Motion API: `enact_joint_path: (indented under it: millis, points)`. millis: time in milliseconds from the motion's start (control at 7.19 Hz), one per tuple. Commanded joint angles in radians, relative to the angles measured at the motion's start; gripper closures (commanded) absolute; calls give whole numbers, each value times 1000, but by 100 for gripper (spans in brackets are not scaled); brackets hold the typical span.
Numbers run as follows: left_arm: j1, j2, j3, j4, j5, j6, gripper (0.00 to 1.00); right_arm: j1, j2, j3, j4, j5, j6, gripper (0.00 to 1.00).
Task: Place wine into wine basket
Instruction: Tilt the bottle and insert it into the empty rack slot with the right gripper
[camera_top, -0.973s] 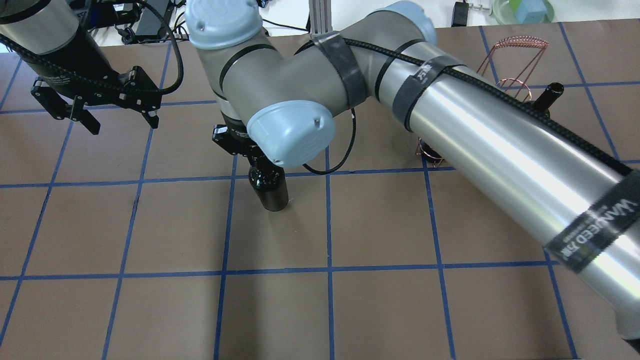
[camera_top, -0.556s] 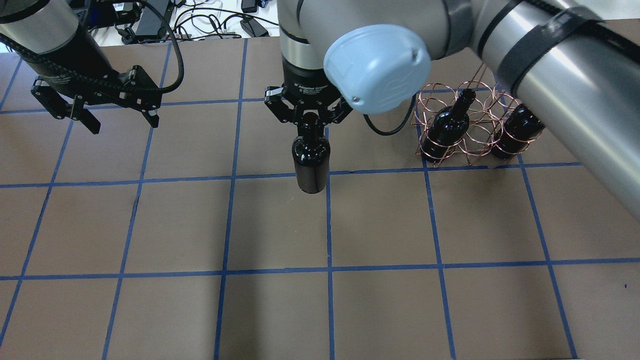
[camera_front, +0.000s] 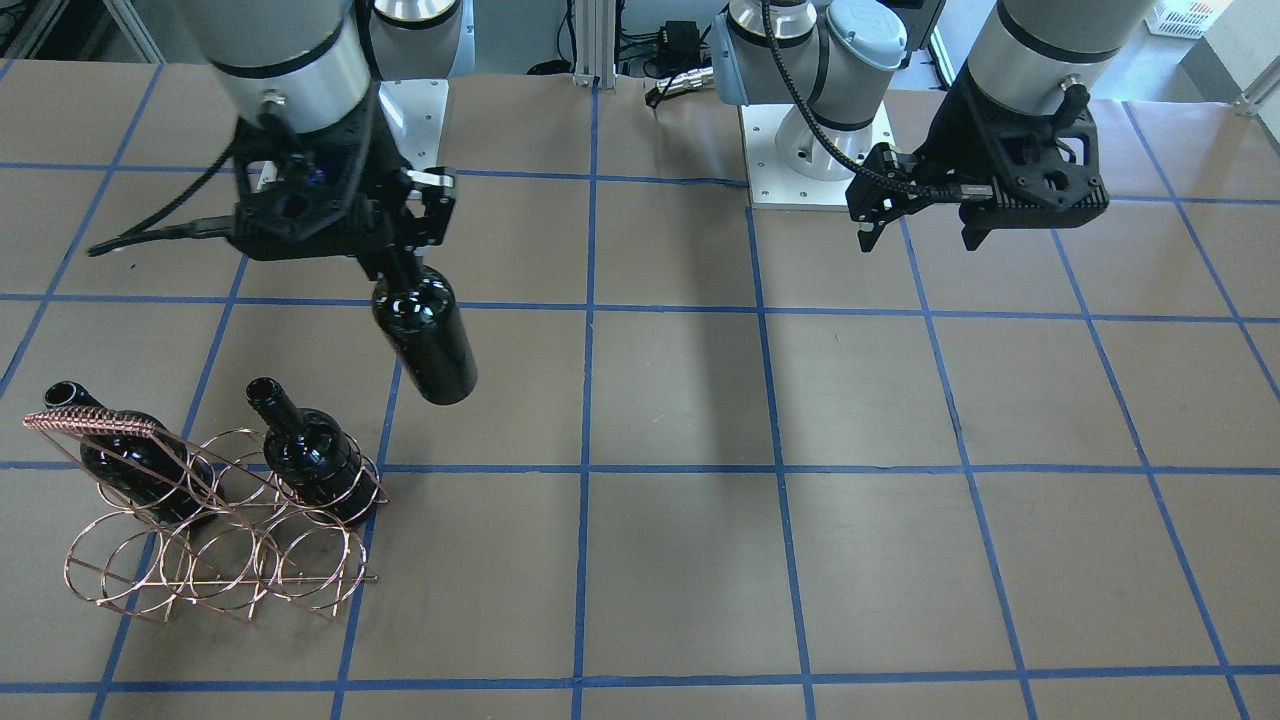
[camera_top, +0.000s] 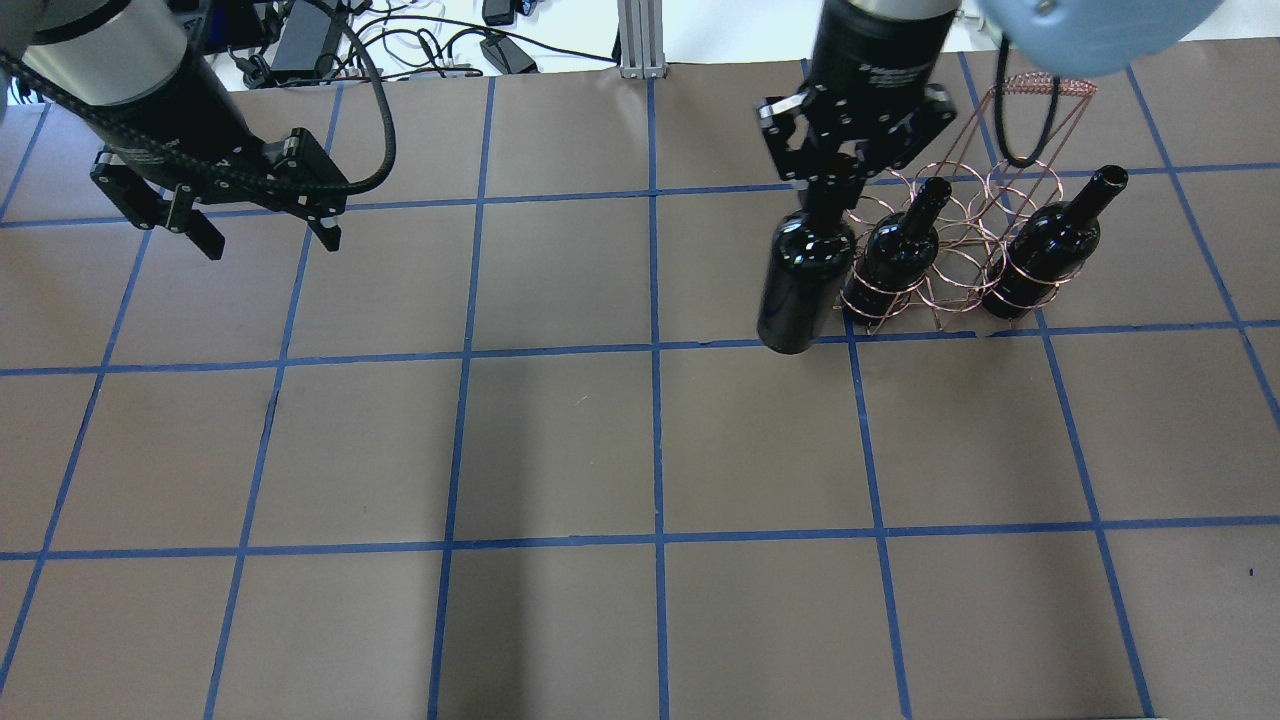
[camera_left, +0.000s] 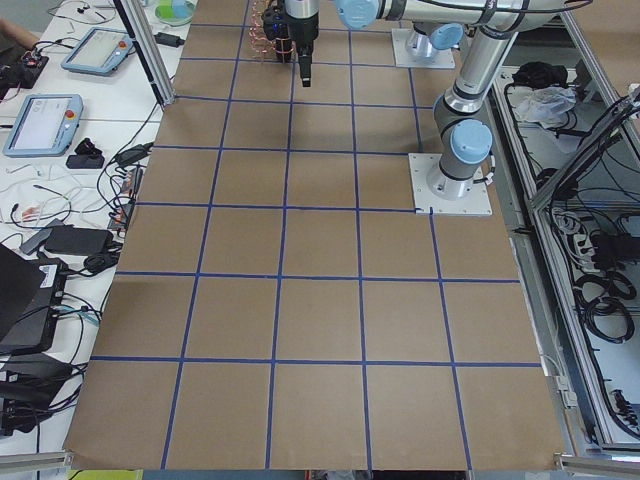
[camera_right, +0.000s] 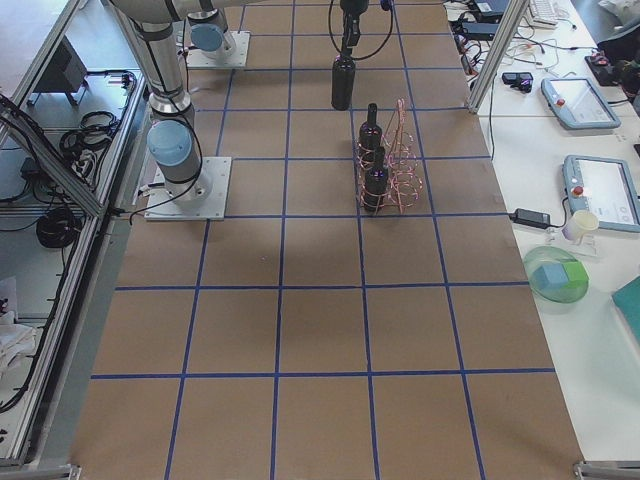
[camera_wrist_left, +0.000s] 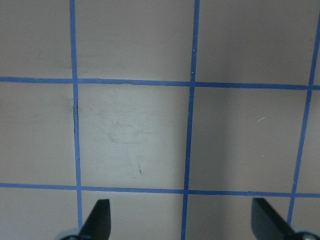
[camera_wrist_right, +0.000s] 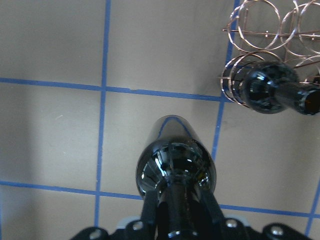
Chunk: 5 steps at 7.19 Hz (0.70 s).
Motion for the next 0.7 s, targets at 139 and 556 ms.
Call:
enact_joint_path:
  millis: [139,556]
  points:
    - [-29,0,-1,9,1,-3,0,-249,-36,-4,58,-55,-249,78]
    - [-31,-1,-2,6,2,2,0,-257,48,-97,-31,-75,-232,77]
